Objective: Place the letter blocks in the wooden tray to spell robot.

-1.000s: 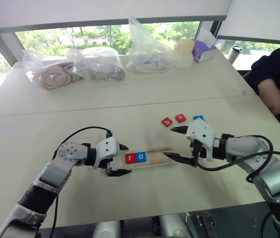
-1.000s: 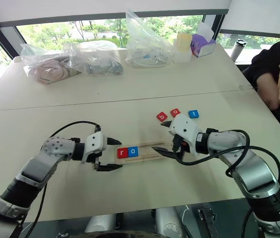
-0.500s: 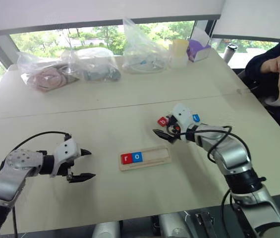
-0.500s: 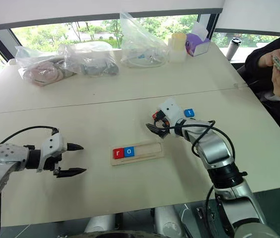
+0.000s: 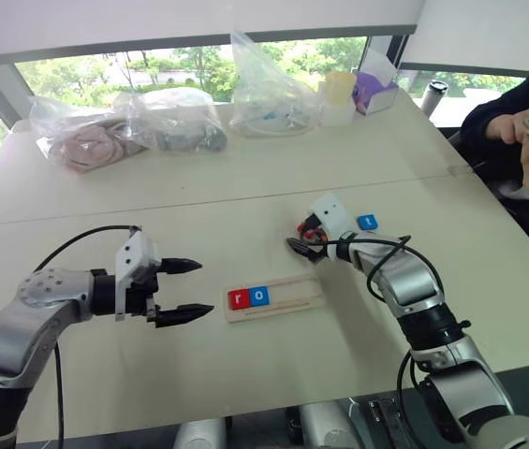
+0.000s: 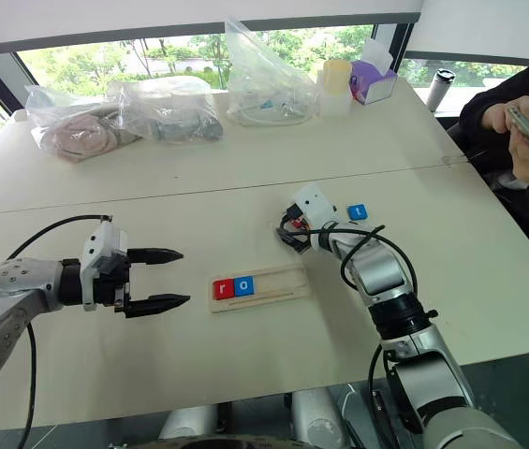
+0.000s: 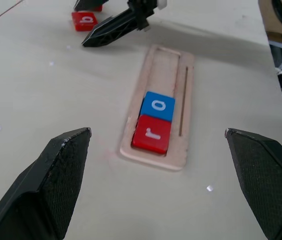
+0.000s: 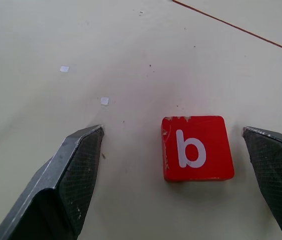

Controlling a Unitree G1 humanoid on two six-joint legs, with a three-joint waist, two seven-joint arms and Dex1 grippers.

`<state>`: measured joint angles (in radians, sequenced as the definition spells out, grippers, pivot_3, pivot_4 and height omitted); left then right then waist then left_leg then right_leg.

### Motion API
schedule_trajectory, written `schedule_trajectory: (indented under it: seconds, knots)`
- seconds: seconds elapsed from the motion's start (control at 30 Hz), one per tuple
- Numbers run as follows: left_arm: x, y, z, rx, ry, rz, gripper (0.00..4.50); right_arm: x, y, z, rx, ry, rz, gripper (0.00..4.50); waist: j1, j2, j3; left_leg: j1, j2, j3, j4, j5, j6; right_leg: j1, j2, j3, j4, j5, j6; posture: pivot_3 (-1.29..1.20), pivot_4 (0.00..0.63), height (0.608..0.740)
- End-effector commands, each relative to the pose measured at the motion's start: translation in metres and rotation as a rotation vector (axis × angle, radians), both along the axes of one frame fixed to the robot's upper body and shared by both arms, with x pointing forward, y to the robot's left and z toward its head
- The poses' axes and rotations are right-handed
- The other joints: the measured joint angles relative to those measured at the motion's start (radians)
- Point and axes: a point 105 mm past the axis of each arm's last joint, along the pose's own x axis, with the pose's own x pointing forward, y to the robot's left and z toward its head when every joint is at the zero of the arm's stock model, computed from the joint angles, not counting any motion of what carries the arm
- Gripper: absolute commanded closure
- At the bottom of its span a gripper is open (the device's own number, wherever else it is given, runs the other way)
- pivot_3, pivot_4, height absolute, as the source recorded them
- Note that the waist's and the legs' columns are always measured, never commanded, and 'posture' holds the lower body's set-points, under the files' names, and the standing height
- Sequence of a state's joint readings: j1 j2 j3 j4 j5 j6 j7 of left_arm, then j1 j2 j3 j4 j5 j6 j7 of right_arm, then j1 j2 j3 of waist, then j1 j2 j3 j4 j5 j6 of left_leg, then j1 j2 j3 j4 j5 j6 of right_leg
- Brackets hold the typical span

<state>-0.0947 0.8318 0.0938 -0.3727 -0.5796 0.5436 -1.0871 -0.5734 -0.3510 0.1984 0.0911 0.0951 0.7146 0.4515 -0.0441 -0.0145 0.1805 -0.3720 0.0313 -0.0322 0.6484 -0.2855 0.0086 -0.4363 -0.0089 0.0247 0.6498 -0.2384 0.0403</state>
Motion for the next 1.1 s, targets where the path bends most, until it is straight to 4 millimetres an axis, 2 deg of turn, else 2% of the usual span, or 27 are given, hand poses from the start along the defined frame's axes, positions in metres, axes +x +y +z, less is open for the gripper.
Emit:
schedule_trajectory:
  seconds: [0.03,0.07,0.1,0.17,0.3,0.4,0.5,0.7,0.77,0.9,1.1]
  knots:
    - [0.001,-0.006,0.009,-0.012,-0.040,-0.009,0.03,0.003,0.002,0.005,0.065,0.029,-0.027,0.00,0.000,0.000,0.000,0.000,0.000,0.000,0.000,0.000,0.000,0.000,0.000,0.000,0.000,0.000,0.000,0.00,0.150,0.740]
    - [0.001,-0.006,0.009,-0.010,-0.041,-0.008,0.03,0.002,0.003,0.004,0.082,0.048,-0.036,0.00,0.000,0.000,0.000,0.000,0.000,0.000,0.000,0.000,0.000,0.000,0.000,0.000,0.000,0.000,0.000,0.00,0.150,0.740]
    - [0.002,-0.005,0.009,-0.007,-0.046,-0.007,0.00,0.002,0.003,0.003,0.101,0.073,-0.050,0.56,0.000,0.000,0.000,0.000,0.000,0.000,0.000,0.000,0.000,0.000,0.000,0.000,0.000,0.000,0.000,0.00,0.150,0.740]
    - [0.004,-0.006,0.010,-0.006,-0.054,-0.007,0.00,0.000,0.003,0.002,0.133,0.110,-0.067,1.31,0.001,0.000,0.000,0.000,0.000,0.000,0.000,0.000,0.000,0.000,0.000,0.000,0.000,0.000,0.000,0.00,0.150,0.740]
    - [0.009,-0.009,0.012,-0.007,-0.070,-0.011,0.00,-0.011,0.001,0.006,0.161,0.136,-0.053,3.34,0.001,0.000,0.000,0.000,0.000,0.000,0.000,0.000,0.000,0.000,0.000,0.000,0.000,0.000,0.000,0.00,0.150,0.740]
    - [0.012,-0.012,0.014,-0.013,-0.080,-0.021,0.00,-0.022,-0.011,0.021,0.142,0.102,-0.075,3.34,0.003,0.000,0.000,-0.001,0.000,-0.001,0.000,0.000,0.000,0.000,0.000,0.000,0.000,0.000,0.000,0.00,0.150,0.740]
    - [0.010,-0.017,0.014,-0.031,-0.086,-0.049,0.00,-0.046,-0.027,0.040,0.136,0.068,-0.103,3.34,0.006,0.001,0.000,-0.001,0.000,-0.001,0.000,0.000,0.000,0.000,0.000,0.000,-0.001,0.000,0.001,0.00,0.150,0.740]
    - [0.003,-0.026,0.011,-0.050,-0.075,-0.110,0.00,-0.099,-0.044,0.031,0.122,0.160,-0.213,3.34,0.002,0.000,0.000,-0.001,0.000,-0.001,-0.001,0.000,0.000,0.000,0.000,0.000,-0.001,-0.001,0.001,0.00,0.150,0.740]
    - [0.004,-0.028,0.011,-0.052,-0.076,-0.115,0.00,-0.108,-0.045,0.026,0.144,0.195,-0.252,3.34,-0.001,0.000,0.000,-0.001,0.000,-0.001,-0.001,0.000,0.000,0.000,0.000,0.000,-0.001,-0.001,0.001,0.00,0.150,0.740]
    - [0.006,-0.031,0.012,-0.064,-0.083,-0.121,0.00,-0.116,-0.050,0.012,0.179,0.243,-0.332,3.34,0.002,0.000,0.000,0.000,0.000,-0.001,0.000,0.000,0.000,0.000,0.001,0.000,-0.001,-0.003,0.003,0.00,0.150,0.740]
    - [0.007,-0.036,0.013,-0.073,-0.092,-0.126,0.00,-0.109,-0.067,-0.001,0.185,0.259,-0.500,3.34,0.002,0.000,0.000,-0.001,-0.001,-0.001,0.000,0.000,0.000,0.000,-0.001,0.001,-0.002,-0.005,0.002,0.00,0.150,0.740]
